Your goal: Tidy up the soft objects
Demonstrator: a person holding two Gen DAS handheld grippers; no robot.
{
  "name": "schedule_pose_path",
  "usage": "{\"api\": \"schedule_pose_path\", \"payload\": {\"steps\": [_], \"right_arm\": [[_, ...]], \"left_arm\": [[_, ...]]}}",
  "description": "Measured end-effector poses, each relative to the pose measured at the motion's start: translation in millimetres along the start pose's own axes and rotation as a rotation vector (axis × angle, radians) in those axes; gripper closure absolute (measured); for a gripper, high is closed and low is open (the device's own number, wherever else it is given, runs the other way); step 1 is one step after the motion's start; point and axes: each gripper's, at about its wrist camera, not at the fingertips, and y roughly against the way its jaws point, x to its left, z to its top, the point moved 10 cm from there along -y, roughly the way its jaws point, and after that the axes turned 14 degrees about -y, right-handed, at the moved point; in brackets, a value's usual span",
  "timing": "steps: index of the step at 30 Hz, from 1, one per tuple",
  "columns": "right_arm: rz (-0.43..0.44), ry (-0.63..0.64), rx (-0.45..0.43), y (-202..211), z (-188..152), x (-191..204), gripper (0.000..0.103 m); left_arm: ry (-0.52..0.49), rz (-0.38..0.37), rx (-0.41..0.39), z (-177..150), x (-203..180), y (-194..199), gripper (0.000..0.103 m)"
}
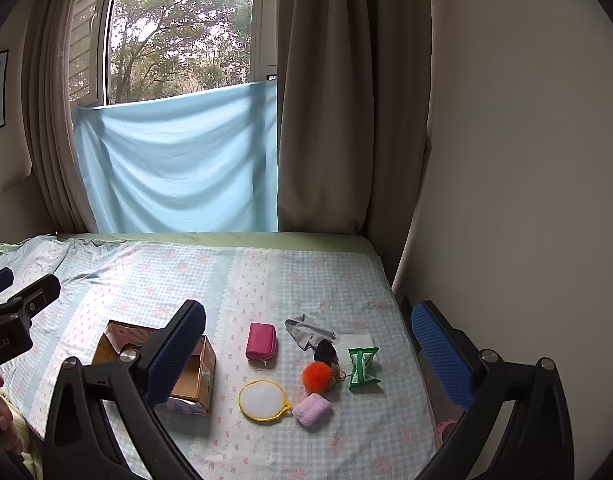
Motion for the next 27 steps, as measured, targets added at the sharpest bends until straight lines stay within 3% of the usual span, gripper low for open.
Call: {"api": "schedule_pose_path", "payload": {"steps": [8,14,21,27], "right_arm": [[0.004,-0.007,0.016,-11,-2,3,0.000],[-0.014,-0.039,0.042,-33,-6,-5,0.000],[-0.069,-0.068,0.112,-86,-27,-29,0.000],[-0.099,-0.097,0.203,-163,-69,-55,0.000]], "left_arm": [[0.005,-0.013,0.031,-2,0,-18,0.000],[-0.023,-0.060,0.079,1,-18,-56,0.000],[-0.053,-0.158,0.170,-5,-61,-136,0.000],[-0.051,-0.225,0.281,-36,-109,-237,0.001]]}}
